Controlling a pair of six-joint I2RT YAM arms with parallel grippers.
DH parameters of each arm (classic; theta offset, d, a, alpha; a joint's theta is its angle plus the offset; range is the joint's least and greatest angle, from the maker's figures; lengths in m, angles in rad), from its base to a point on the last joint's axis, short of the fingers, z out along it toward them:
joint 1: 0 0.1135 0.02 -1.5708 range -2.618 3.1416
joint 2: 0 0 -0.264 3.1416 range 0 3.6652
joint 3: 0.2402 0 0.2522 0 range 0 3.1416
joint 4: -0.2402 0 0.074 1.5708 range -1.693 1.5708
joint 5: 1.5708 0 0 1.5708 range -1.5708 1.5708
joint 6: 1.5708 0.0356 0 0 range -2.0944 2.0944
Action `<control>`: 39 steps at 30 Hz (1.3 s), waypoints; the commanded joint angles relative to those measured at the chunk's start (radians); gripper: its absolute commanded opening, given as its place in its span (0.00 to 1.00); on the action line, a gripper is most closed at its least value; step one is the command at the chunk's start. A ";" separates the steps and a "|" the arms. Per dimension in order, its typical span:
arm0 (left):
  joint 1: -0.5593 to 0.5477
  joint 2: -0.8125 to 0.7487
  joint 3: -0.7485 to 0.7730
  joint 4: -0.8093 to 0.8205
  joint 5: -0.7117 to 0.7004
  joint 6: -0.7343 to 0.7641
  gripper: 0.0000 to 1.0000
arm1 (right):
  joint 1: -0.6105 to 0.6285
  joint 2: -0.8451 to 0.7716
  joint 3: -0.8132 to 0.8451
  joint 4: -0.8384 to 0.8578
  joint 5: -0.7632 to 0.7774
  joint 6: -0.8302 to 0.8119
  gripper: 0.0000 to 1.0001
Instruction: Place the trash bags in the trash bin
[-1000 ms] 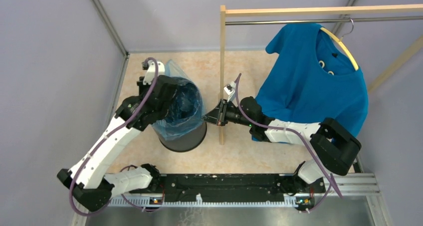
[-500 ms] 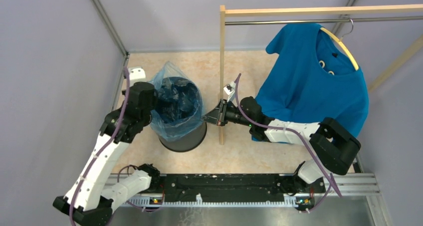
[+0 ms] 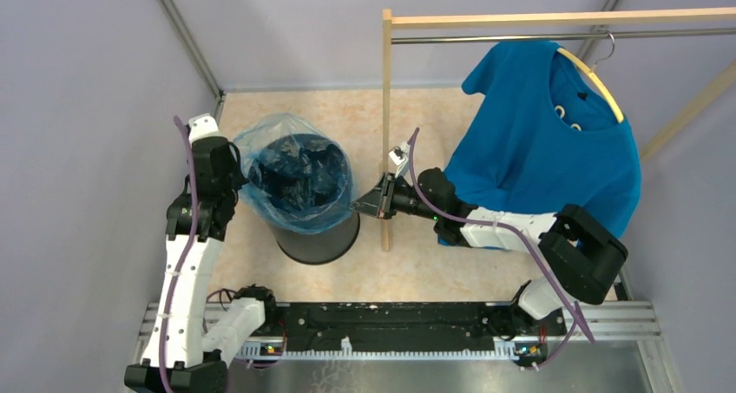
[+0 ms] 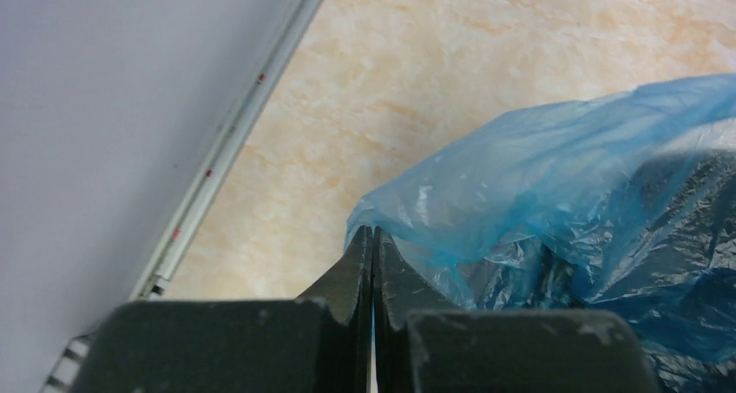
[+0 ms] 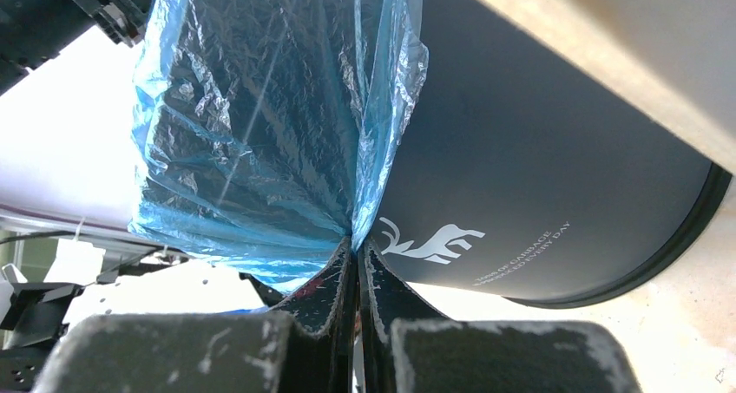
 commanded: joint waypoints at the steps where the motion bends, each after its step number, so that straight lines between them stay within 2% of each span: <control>1: 0.062 -0.014 -0.065 0.064 0.164 -0.055 0.00 | 0.001 0.004 0.059 0.006 -0.035 -0.028 0.00; 4: 0.107 -0.051 -0.125 0.064 0.191 -0.095 0.00 | 0.002 0.005 0.066 -0.003 -0.036 -0.033 0.00; 12: 0.109 -0.201 -0.277 0.085 0.222 -0.176 0.02 | 0.002 0.032 0.090 -0.015 -0.034 -0.042 0.00; 17: 0.109 -0.177 -0.325 0.133 0.358 -0.173 0.02 | 0.001 0.040 0.101 -0.021 -0.030 -0.045 0.00; 30: 0.108 -0.073 -0.398 0.321 0.841 -0.257 0.01 | 0.001 -0.016 0.076 -0.083 0.073 -0.093 0.00; 39: 0.109 -0.108 -0.422 0.176 0.796 -0.306 0.04 | 0.000 -0.092 0.062 -0.247 0.233 -0.228 0.00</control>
